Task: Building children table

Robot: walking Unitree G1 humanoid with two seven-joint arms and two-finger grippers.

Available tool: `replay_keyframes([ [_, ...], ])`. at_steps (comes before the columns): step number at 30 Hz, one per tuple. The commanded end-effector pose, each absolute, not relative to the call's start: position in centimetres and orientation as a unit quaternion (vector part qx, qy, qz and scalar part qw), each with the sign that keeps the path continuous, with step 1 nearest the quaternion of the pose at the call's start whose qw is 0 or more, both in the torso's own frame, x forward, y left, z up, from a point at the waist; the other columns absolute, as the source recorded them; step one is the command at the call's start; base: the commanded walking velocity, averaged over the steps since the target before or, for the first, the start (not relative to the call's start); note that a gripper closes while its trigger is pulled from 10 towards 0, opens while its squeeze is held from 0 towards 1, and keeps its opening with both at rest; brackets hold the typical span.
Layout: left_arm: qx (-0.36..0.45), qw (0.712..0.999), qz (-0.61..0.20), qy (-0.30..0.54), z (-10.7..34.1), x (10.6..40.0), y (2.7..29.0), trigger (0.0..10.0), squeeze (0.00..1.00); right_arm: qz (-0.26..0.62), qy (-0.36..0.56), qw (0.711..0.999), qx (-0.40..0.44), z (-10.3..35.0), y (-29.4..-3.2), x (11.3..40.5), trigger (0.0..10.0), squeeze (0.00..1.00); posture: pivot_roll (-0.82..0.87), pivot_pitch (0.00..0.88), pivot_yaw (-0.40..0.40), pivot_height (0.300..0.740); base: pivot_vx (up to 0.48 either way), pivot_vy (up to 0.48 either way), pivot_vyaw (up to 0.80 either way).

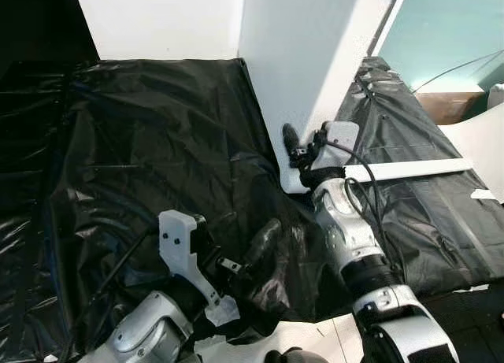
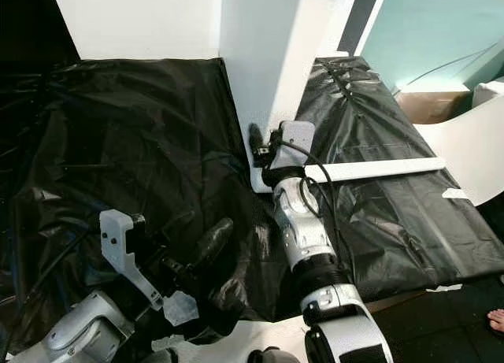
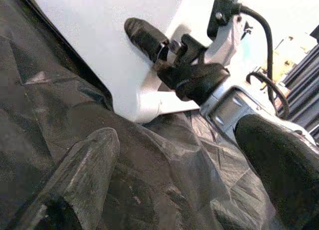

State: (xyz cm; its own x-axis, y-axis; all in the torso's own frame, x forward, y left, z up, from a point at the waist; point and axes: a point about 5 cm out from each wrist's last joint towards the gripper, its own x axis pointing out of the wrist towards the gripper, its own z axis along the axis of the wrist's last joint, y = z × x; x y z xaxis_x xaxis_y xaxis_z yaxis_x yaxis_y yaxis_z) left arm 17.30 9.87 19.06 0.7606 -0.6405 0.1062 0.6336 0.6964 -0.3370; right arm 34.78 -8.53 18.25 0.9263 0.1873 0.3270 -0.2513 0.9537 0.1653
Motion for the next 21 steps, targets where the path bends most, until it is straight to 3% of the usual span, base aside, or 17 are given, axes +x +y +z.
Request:
replay_keyframes([
  [1, -0.164, 0.893, -0.418, -0.004, 19.0, 17.1, 9.5, 10.0, 0.00, 0.126, -0.164, 0.974, 0.093, 17.8, -8.6, 34.2, 10.0, 1.00, 0.18, 0.104, -0.094, 0.740, 0.000, 0.000, 0.00],
  [7, -0.123, 0.923, -0.365, -0.030, 19.3, 18.6, 10.3, 10.0, 0.00, 0.142, -0.181, 0.971, 0.071, 17.5, -9.9, 32.8, 10.0, 1.00, 0.18, 0.097, -0.088, 0.740, 0.000, 0.000, 0.00],
  [11, -0.072, 0.946, -0.312, -0.043, 19.1, 20.6, 11.2, 10.0, 0.00, 0.136, -0.170, 0.976, 0.030, 16.4, -12.6, 31.4, 10.0, 1.00, 0.17, 0.093, -0.078, 0.740, 0.000, 0.000, 0.00],
  [12, -0.070, 0.946, -0.312, -0.045, 19.2, 20.6, 11.3, 10.0, 0.00, 0.134, -0.165, 0.977, 0.028, 16.2, -12.9, 31.2, 10.0, 0.00, 0.17, 0.092, -0.075, 0.740, 0.000, 0.000, 0.00],
  [17, -0.061, 0.946, -0.316, -0.048, 19.2, 21.2, 11.5, 10.0, 0.00, 0.109, -0.137, 0.985, 0.015, 14.9, -14.3, 31.8, 10.0, 0.00, 0.16, 0.097, -0.059, 0.740, 0.000, 0.000, 0.00],
  [21, -0.054, 0.947, -0.313, -0.053, 19.4, 21.5, 11.4, 10.0, 0.00, 0.149, -0.114, 0.982, 0.021, 14.7, -13.1, 33.7, 10.0, 0.00, 0.17, 0.097, -0.058, 0.740, 0.000, 0.000, 0.00],
])
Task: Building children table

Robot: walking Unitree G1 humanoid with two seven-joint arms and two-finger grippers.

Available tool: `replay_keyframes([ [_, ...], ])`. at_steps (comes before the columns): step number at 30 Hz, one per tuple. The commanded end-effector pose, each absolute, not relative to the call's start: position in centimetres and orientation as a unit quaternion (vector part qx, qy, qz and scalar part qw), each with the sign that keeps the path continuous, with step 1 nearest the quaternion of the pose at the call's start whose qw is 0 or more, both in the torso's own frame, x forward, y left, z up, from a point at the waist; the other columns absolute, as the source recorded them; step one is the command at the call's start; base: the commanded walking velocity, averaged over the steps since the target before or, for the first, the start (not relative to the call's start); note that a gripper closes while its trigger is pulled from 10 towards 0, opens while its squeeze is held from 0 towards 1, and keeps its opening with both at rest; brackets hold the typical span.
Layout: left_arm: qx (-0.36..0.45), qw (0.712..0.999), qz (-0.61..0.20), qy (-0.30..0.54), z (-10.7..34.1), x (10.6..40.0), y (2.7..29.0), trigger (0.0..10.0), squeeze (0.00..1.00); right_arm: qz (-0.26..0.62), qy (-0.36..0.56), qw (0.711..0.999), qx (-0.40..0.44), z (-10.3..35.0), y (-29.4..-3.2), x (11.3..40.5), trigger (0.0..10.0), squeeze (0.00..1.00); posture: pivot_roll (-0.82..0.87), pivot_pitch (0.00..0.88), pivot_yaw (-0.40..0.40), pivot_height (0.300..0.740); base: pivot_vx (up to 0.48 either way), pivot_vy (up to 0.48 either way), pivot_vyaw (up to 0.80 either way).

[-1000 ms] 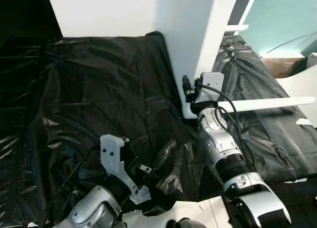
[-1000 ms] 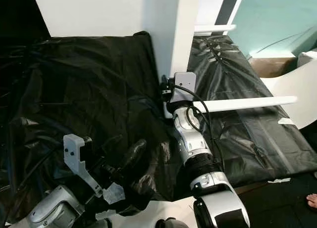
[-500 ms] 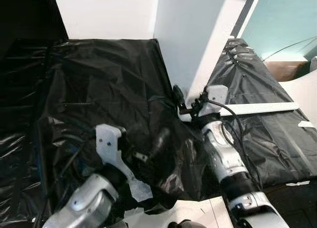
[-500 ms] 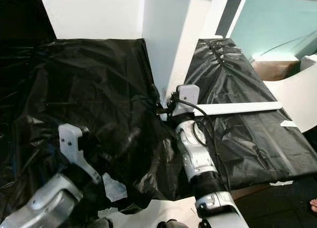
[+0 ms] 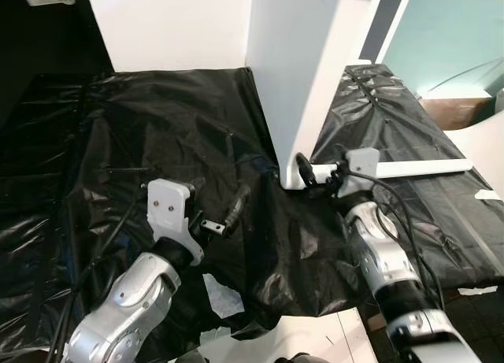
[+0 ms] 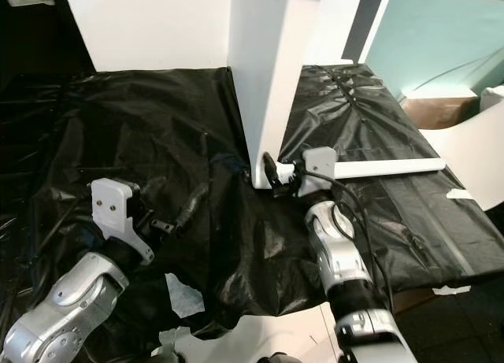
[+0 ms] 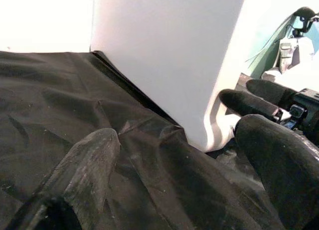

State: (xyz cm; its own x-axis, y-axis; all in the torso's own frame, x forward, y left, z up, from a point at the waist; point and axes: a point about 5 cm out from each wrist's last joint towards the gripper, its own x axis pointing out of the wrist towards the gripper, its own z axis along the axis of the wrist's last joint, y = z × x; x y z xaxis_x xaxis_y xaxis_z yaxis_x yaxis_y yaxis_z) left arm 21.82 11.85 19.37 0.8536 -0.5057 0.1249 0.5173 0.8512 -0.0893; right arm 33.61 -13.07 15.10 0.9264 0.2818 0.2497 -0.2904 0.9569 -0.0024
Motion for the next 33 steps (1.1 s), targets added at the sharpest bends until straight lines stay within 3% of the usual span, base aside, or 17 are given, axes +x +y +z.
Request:
replay_keyframes([
  [1, -0.053, 0.947, -0.312, -0.054, 19.4, 21.5, 11.4, 10.0, 0.00, 0.158, -0.111, 0.981, 0.023, 14.7, -12.8, 33.9, 10.0, 0.00, 0.17, 0.097, -0.058, 0.740, 0.000, 0.000, 0.00],
  [8, -0.052, 0.949, -0.305, -0.055, 19.4, 21.1, 11.5, 10.0, 0.00, 0.216, -0.089, 0.972, 0.022, 13.1, -11.5, 33.5, 10.0, 0.00, 0.20, 0.097, -0.070, 0.740, 0.000, 0.000, 0.00],
  [13, -0.035, 0.948, -0.313, -0.041, 18.7, 21.5, 11.3, 10.0, 0.00, 0.175, -0.091, 0.980, 0.013, 13.4, -11.9, 35.0, 10.0, 0.00, 0.20, 0.091, -0.067, 0.740, 0.000, 0.000, 0.00],
  [19, 0.075, 0.959, -0.270, -0.029, 15.9, 24.7, 12.1, 10.0, 0.00, 0.142, -0.096, 0.985, 0.011, 15.1, -11.3, 37.2, 10.0, 0.00, 0.21, 0.055, -0.064, 0.740, 0.000, 0.000, 0.00],
  [23, 0.078, 0.968, -0.237, -0.041, 15.4, 26.4, 12.1, 10.0, 0.00, 0.124, -0.084, 0.988, 0.016, 15.2, -10.8, 37.9, 10.0, 0.00, 0.20, 0.045, -0.044, 0.740, 0.000, 0.000, 0.00],
  [33, 0.086, 0.966, -0.238, -0.064, 15.8, 26.7, 11.9, 10.0, 0.00, 0.087, -0.047, 0.995, 0.034, 15.5, -10.4, 39.1, 10.0, 0.00, 0.23, 0.036, -0.013, 0.740, 0.000, 0.000, 0.00],
])
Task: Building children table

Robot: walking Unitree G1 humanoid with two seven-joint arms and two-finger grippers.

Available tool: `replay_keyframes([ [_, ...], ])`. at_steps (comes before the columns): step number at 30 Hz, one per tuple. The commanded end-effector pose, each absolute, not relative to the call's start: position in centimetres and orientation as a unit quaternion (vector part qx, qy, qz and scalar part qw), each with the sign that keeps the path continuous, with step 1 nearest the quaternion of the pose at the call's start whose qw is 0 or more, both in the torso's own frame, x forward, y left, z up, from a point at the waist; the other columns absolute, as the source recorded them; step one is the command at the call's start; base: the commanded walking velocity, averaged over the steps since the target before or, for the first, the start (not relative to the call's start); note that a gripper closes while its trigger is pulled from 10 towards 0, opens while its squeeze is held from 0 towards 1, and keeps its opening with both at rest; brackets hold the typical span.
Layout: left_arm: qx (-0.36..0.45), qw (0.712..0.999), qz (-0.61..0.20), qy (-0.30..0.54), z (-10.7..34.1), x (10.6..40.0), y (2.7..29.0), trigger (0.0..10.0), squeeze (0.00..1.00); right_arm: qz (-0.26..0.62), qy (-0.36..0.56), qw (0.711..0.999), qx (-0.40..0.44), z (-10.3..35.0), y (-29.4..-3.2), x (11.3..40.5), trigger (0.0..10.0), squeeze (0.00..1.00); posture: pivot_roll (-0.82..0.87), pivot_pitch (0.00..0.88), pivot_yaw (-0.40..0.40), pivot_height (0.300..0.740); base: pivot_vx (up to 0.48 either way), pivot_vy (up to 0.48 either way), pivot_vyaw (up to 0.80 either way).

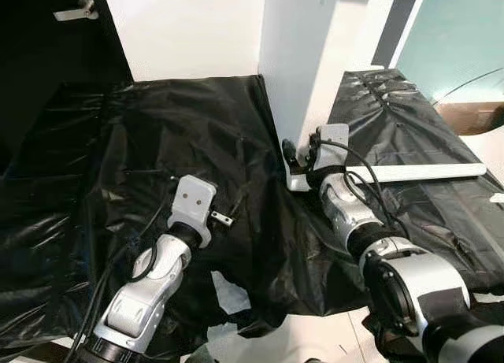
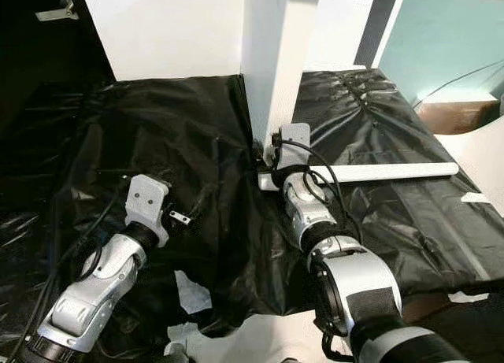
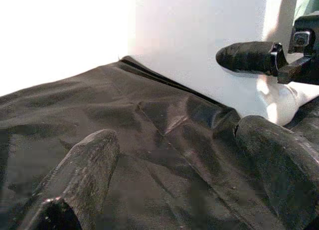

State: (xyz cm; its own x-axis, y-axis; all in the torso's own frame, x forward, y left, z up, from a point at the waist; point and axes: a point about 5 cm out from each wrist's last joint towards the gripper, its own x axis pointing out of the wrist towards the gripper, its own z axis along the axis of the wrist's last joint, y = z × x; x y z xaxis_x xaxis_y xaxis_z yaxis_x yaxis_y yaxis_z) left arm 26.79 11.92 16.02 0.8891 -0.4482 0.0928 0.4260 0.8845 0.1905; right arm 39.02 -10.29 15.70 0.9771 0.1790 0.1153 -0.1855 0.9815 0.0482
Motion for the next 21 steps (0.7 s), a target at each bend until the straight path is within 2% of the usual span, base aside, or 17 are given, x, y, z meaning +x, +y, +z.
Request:
replay_keyframes([
  [1, 0.090, 0.965, -0.238, -0.067, 15.9, 26.7, 12.2, 10.0, 0.00, 0.091, -0.040, 0.994, 0.041, 15.6, -10.2, 39.2, 10.0, 0.00, 0.24, 0.040, -0.008, 0.740, 0.000, 0.000, 0.00],
  [2, 0.090, 0.965, -0.237, -0.068, 16.0, 26.6, 12.3, 10.0, 0.00, 0.093, -0.039, 0.994, 0.044, 15.7, -10.2, 39.2, 6.8, 0.00, 0.24, 0.040, -0.008, 0.740, 0.000, 0.000, 0.00],
  [3, 0.091, 0.965, -0.236, -0.069, 16.0, 26.6, 12.4, 10.0, 0.00, 0.094, -0.038, 0.994, 0.047, 15.8, -10.2, 39.3, 4.6, 0.00, 0.24, 0.040, -0.008, 0.740, 0.000, 0.000, 0.00],
  [4, 0.093, 0.965, -0.234, -0.069, 16.0, 26.6, 12.5, 10.0, 0.00, 0.094, -0.036, 0.994, 0.052, 15.8, -10.2, 39.4, 4.6, 0.00, 0.25, 0.043, -0.008, 0.740, 0.000, 0.000, 0.00],
  [5, 0.092, 0.966, -0.233, -0.070, 16.1, 26.6, 12.5, 10.0, 0.00, 0.095, -0.033, 0.994, 0.053, 15.9, -10.2, 39.4, 7.7, 0.00, 0.25, 0.047, -0.008, 0.740, 0.000, 0.000, 0.00],
  [6, 0.094, 0.966, -0.232, -0.072, 16.2, 26.6, 12.6, 10.0, 0.00, 0.093, -0.029, 0.994, 0.052, 15.9, -10.2, 39.5, 4.6, 0.00, 0.25, 0.048, -0.009, 0.740, 0.000, 0.000, 0.00],
  [7, 0.093, 0.965, -0.231, -0.076, 16.3, 26.6, 12.5, 10.0, 0.00, 0.088, -0.021, 0.995, 0.053, 15.9, -10.5, 39.6, 3.2, 0.00, 0.25, 0.050, -0.010, 0.740, 0.000, 0.000, 0.00],
  [8, 0.094, 0.965, -0.231, -0.077, 16.4, 26.6, 12.5, 10.0, 0.00, 0.085, -0.018, 0.995, 0.053, 16.0, -10.6, 39.7, 1.1, 0.00, 0.25, 0.050, -0.010, 0.740, 0.000, 0.000, 0.00],
  [9, 0.095, 0.965, -0.231, -0.078, 16.4, 26.5, 12.4, 10.0, 0.00, 0.084, -0.017, 0.995, 0.054, 16.0, -10.7, 39.7, 1.1, 0.00, 0.25, 0.050, -0.010, 0.740, 0.000, 0.000, 0.00],
  [10, 0.095, 0.965, -0.229, -0.082, 16.6, 26.5, 12.5, 10.0, 0.00, 0.091, -0.020, 0.994, 0.051, 16.1, -10.5, 39.7, 0.0, 0.00, 0.25, 0.057, -0.020, 0.740, 0.000, 0.000, 0.00],
  [13, 0.097, 0.965, -0.224, -0.093, 17.2, 26.6, 12.6, 10.0, 0.00, 0.112, -0.031, 0.992, 0.045, 16.0, -9.8, 39.5, 0.0, 0.00, 0.25, 0.061, -0.026, 0.740, 0.000, 0.000, 0.00],
  [17, 0.114, 0.964, -0.206, -0.126, 19.2, 26.9, 13.4, 10.0, 0.00, 0.182, -0.068, 0.980, 0.049, 14.4, -6.7, 37.5, 0.0, 0.00, 0.24, 0.066, -0.040, 0.740, 0.000, 0.000, 0.00],
  [21, 0.124, 0.962, -0.198, -0.139, 20.0, 27.0, 13.9, 10.0, 0.00, 0.214, -0.088, 0.972, 0.042, 13.7, -5.6, 36.4, 0.0, 0.00, 0.23, 0.066, -0.044, 0.740, 0.000, 0.000, 0.00],
])
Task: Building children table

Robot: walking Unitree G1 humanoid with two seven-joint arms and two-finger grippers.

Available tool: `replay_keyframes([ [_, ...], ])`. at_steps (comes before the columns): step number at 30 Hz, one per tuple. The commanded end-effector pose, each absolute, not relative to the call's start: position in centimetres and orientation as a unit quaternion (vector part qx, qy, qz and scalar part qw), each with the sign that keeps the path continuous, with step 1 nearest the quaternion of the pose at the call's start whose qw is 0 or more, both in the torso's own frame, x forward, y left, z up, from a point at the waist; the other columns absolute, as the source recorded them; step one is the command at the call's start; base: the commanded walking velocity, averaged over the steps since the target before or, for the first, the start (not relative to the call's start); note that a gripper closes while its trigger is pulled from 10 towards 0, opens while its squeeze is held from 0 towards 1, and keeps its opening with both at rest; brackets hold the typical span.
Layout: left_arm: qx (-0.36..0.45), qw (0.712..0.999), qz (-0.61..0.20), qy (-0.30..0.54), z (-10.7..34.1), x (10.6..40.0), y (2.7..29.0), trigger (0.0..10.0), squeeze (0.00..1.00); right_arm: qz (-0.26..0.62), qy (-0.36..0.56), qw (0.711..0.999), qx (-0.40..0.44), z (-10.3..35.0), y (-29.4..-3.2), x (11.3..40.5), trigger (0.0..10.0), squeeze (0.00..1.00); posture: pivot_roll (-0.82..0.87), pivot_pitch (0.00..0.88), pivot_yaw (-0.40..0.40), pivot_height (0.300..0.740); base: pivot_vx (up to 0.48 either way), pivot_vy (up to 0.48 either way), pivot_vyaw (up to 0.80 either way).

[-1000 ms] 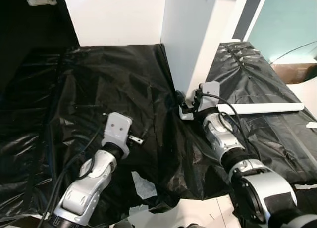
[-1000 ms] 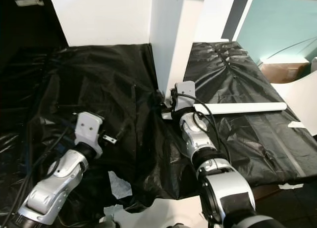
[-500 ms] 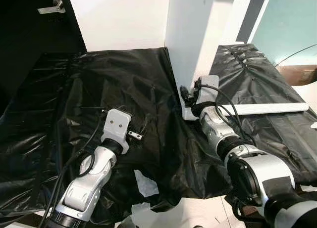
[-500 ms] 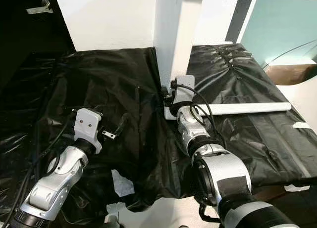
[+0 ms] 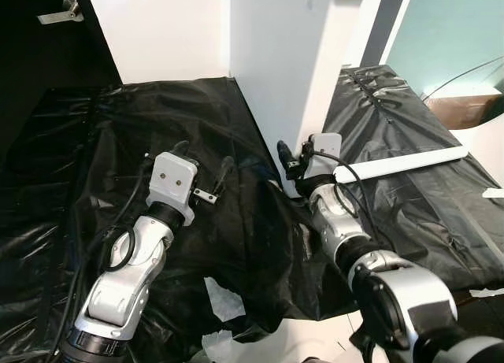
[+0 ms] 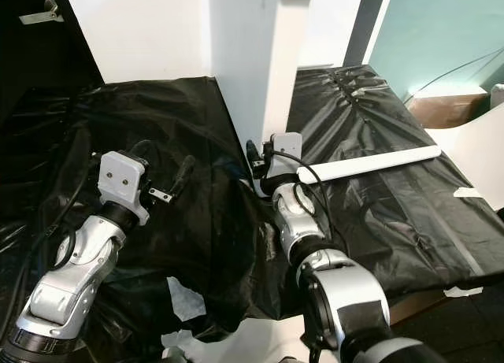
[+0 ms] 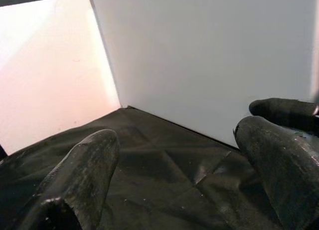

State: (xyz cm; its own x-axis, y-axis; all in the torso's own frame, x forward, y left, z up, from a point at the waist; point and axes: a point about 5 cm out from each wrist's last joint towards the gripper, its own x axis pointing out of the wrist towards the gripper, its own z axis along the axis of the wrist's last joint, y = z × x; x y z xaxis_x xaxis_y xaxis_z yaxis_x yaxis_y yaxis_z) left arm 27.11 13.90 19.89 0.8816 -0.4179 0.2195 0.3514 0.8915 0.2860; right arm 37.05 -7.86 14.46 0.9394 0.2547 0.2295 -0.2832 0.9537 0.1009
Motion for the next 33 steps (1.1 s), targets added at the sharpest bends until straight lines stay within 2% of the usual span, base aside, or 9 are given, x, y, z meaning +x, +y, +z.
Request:
replay_keyframes([
  [1, 0.128, 0.962, -0.194, -0.143, 20.2, 27.1, 14.2, 10.0, 0.00, 0.231, -0.098, 0.967, 0.039, 13.5, -5.1, 35.9, 0.0, 0.00, 0.23, 0.063, -0.045, 0.740, 0.000, 0.000, 0.00],
  [13, 0.145, 0.957, -0.194, -0.157, 21.2, 27.3, 14.7, 10.0, 0.00, 0.340, -0.172, 0.917, 0.121, 15.1, 1.5, 31.5, 0.0, 0.00, 0.23, 0.044, -0.057, 0.740, 0.000, 0.000, 0.00],
  [14, 0.145, 0.957, -0.194, -0.157, 21.2, 27.3, 14.7, 10.0, 0.00, 0.340, -0.169, 0.918, 0.119, 14.9, 1.4, 31.5, 2.4, 0.00, 0.24, 0.045, -0.058, 0.740, 0.000, 0.000, 0.00],
  [15, 0.145, 0.957, -0.194, -0.157, 21.2, 27.3, 14.7, 10.0, 0.00, 0.335, -0.161, 0.921, 0.119, 14.7, 1.3, 31.7, 8.4, 0.00, 0.24, 0.045, -0.058, 0.740, 0.000, 0.000, 0.00],
  [16, 0.143, 0.957, -0.197, -0.156, 21.2, 27.2, 14.5, 10.0, 0.00, 0.324, -0.145, 0.928, 0.118, 14.6, 0.7, 32.5, 10.0, 0.00, 0.24, 0.049, -0.057, 0.740, 0.000, 0.000, 0.00],
  [29, 0.140, 0.955, -0.205, -0.160, 21.4, 27.0, 13.4, 10.0, 0.00, 0.328, -0.118, 0.930, 0.118, 18.6, 1.6, 35.5, 10.0, 0.00, 0.24, 0.075, -0.057, 0.740, 0.000, 0.000, 0.00],
  [30, 0.139, 0.956, -0.205, -0.160, 21.5, 27.0, 13.4, 10.0, 0.00, 0.328, -0.116, 0.930, 0.119, 18.7, 1.7, 35.5, 10.0, 0.07, 0.25, 0.075, -0.057, 0.740, 0.000, 0.000, 0.00],
  [31, 0.139, 0.956, -0.204, -0.160, 21.5, 27.0, 13.5, 10.0, 0.00, 0.328, -0.117, 0.930, 0.116, 18.7, 1.7, 35.5, 10.0, 1.00, 0.25, 0.077, -0.060, 0.740, 0.000, 0.000, 0.00],
  [33, 0.138, 0.956, -0.201, -0.161, 21.6, 26.9, 13.5, 10.0, 0.00, 0.331, -0.113, 0.930, 0.111, 18.4, 1.6, 35.5, 10.0, 1.00, 0.25, 0.077, -0.060, 0.740, 0.000, 0.000, 0.00],
])
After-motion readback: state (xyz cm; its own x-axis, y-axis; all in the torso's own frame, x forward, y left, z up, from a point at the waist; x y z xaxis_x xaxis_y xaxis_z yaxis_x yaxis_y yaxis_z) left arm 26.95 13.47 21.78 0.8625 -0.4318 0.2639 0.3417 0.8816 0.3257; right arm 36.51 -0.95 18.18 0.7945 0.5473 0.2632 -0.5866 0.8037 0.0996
